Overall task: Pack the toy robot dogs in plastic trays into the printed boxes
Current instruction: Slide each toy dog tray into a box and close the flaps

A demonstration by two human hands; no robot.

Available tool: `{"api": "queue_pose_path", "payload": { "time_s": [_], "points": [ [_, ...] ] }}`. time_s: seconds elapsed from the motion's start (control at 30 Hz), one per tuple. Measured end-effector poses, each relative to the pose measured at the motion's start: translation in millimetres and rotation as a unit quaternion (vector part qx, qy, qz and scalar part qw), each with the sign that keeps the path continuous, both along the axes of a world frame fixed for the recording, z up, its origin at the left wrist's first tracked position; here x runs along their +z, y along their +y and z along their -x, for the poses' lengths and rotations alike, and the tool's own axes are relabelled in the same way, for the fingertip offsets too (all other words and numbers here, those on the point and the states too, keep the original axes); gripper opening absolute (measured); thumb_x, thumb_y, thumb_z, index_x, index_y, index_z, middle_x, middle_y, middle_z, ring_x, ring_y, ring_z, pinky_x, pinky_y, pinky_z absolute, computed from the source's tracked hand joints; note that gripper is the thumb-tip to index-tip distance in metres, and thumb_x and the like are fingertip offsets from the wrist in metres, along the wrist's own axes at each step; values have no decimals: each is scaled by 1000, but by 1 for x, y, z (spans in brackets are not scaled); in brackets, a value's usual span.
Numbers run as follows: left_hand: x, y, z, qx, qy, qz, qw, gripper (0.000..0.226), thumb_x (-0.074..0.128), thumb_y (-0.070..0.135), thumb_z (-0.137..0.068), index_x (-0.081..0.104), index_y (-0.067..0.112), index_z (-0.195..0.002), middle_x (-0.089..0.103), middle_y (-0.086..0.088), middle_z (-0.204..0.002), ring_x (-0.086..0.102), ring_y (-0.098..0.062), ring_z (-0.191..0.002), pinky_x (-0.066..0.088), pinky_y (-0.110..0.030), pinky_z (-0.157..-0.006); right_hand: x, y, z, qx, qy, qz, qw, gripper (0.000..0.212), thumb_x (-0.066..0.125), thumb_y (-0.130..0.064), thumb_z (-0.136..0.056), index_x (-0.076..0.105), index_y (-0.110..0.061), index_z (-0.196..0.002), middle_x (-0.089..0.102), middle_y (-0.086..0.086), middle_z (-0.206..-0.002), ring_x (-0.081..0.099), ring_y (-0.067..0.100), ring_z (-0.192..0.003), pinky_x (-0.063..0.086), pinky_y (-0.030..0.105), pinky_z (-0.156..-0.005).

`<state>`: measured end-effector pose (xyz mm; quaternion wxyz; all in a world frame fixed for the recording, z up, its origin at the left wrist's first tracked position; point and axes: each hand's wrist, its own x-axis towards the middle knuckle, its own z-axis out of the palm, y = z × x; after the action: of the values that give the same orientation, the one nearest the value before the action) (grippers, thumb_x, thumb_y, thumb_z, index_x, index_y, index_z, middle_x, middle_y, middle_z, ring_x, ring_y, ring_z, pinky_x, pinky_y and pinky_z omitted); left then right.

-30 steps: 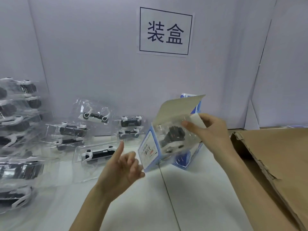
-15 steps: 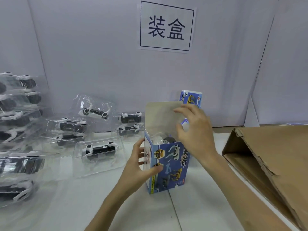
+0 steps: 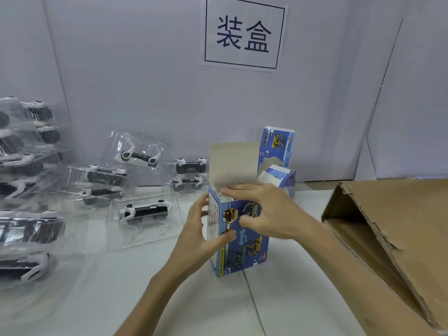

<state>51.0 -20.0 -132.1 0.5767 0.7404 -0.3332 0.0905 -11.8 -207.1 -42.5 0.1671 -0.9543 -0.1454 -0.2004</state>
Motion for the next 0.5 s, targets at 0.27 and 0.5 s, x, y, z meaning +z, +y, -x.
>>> {"api": "queue_pose_path", "payload": {
  "time_s": [0.27,0.5],
  "points": [
    [17,-4,1,128,-297,-23,946,73,61,47,-91,38,17,-153,35,8,-160,28,-5,-148,22,-20,-117,12,0,3,10,45,9,999,68,58,-27,-77,49,-50,-140,50,-31,-142,52,3,-128,48,22,-97],
    [32,-9,-2,98,-294,-43,950,50,59,45,-92,61,14,-131,60,9,-135,45,5,-131,36,-19,-110,19,0,-7,-9,60,-18,998,48,45,-21,-85,68,-39,-124,74,-10,-110,63,11,-93,53,30,-81]
  ]
}}
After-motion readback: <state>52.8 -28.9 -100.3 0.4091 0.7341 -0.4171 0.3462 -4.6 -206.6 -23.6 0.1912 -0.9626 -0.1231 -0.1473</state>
